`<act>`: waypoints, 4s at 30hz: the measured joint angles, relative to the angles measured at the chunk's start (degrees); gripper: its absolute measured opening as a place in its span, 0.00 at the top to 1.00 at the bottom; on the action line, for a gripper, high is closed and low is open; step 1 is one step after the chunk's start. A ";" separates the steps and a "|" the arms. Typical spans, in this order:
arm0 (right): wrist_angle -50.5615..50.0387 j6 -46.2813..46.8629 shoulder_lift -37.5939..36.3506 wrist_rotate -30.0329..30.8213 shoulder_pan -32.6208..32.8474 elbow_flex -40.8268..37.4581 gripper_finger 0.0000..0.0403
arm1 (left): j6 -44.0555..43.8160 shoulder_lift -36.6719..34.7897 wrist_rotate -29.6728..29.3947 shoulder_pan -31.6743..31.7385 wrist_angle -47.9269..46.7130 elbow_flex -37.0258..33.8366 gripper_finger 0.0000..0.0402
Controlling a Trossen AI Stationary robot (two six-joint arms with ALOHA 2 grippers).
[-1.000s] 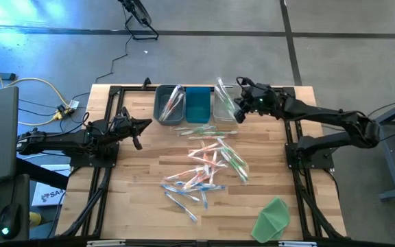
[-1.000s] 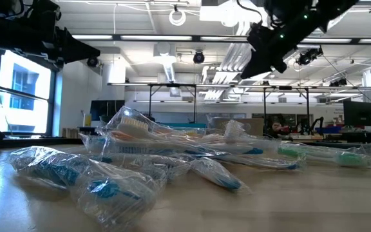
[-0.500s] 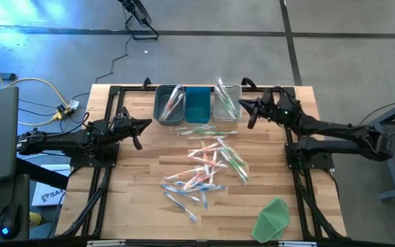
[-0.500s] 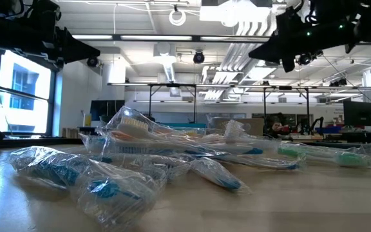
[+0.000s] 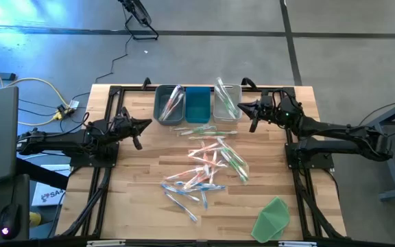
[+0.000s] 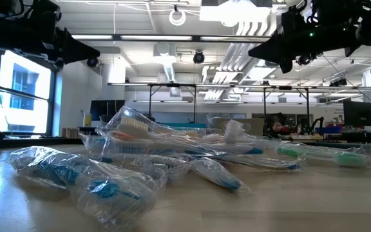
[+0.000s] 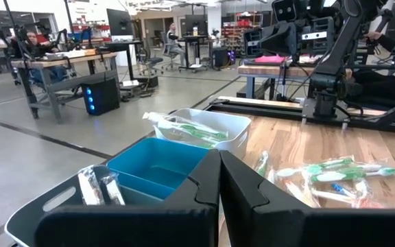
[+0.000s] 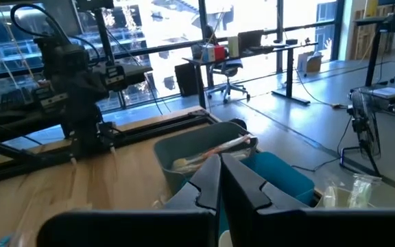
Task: Pick & Place Toothbrushes
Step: Put the orange toothbrush into the dark blue bin
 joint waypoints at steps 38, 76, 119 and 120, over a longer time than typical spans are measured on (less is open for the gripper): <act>-0.36 1.55 0.00 -2.80 1.25 0.07 0.99 | -4.33 0.00 0.33 0.00 -4.21 0.00 1.00; -33.19 6.62 16.23 16.87 31.19 9.31 1.00 | -8.90 0.00 0.59 0.00 -6.59 0.00 1.00; -11.25 -6.20 -6.12 10.93 19.42 -0.95 1.00 | -8.90 0.02 0.57 0.00 -7.01 0.00 1.00; -10.16 -6.21 -6.53 10.93 19.09 -1.39 1.00 | -8.90 0.02 0.57 0.00 -7.00 0.00 1.00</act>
